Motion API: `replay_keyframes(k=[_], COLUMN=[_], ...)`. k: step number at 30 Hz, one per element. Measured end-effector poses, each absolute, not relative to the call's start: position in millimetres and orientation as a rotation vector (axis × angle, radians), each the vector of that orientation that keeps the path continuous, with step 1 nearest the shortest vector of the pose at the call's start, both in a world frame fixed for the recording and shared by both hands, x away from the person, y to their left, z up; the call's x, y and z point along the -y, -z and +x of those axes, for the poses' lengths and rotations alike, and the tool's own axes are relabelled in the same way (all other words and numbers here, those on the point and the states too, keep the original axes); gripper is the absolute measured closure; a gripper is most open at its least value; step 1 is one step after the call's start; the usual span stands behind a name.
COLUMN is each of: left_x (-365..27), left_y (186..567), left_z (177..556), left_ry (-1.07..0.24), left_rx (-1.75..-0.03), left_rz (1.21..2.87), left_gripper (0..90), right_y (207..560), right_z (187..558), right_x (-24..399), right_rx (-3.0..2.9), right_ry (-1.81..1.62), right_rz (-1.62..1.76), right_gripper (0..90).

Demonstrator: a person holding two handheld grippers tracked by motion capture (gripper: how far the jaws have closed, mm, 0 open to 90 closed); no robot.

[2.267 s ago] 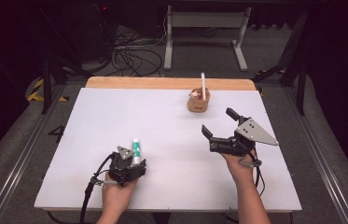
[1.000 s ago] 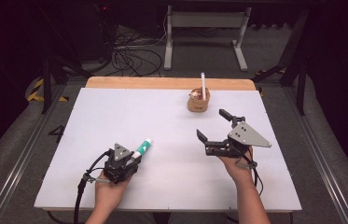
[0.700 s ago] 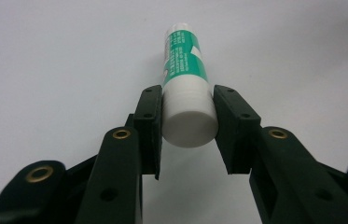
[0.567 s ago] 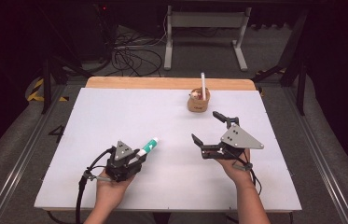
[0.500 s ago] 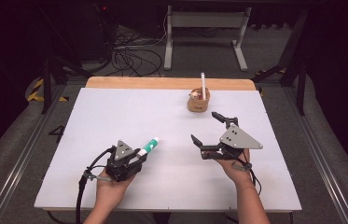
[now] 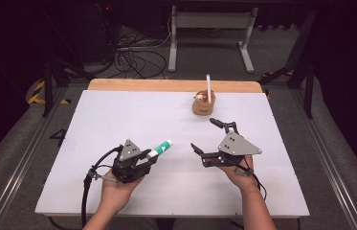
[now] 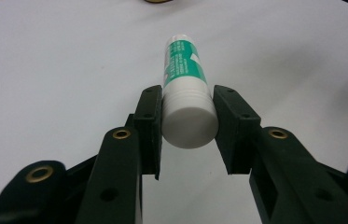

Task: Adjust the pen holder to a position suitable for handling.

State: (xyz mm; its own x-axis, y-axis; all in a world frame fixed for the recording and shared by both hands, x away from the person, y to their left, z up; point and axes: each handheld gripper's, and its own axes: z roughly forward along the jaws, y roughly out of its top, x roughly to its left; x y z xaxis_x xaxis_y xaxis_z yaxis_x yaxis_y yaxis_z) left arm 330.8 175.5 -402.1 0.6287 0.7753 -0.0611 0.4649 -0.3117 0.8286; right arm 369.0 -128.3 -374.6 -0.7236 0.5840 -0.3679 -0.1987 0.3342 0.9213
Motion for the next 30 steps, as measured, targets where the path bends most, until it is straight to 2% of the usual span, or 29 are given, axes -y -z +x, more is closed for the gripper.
replay_keyframes(k=[12, 18, 30], left_x=[-168, -168, -170], left_y=[393, 388, 385], left_z=[337, 342, 344], left_ry=[-0.366, -0.357, -0.358], left_rx=[-0.9, -0.861, -0.839], left_rz=[1.938, 1.933, 1.935], left_gripper=[65.2, 65.2, 65.2], right_y=[378, 381, 388], right_z=[367, 366, 364], right_x=[122, 121, 108], right_rx=[-1.936, -1.928, -1.981], right_ry=[-1.472, -1.533, -1.444], right_rz=[0.31, 0.287, 0.229], right_gripper=[12.4, 13.3, 14.1])
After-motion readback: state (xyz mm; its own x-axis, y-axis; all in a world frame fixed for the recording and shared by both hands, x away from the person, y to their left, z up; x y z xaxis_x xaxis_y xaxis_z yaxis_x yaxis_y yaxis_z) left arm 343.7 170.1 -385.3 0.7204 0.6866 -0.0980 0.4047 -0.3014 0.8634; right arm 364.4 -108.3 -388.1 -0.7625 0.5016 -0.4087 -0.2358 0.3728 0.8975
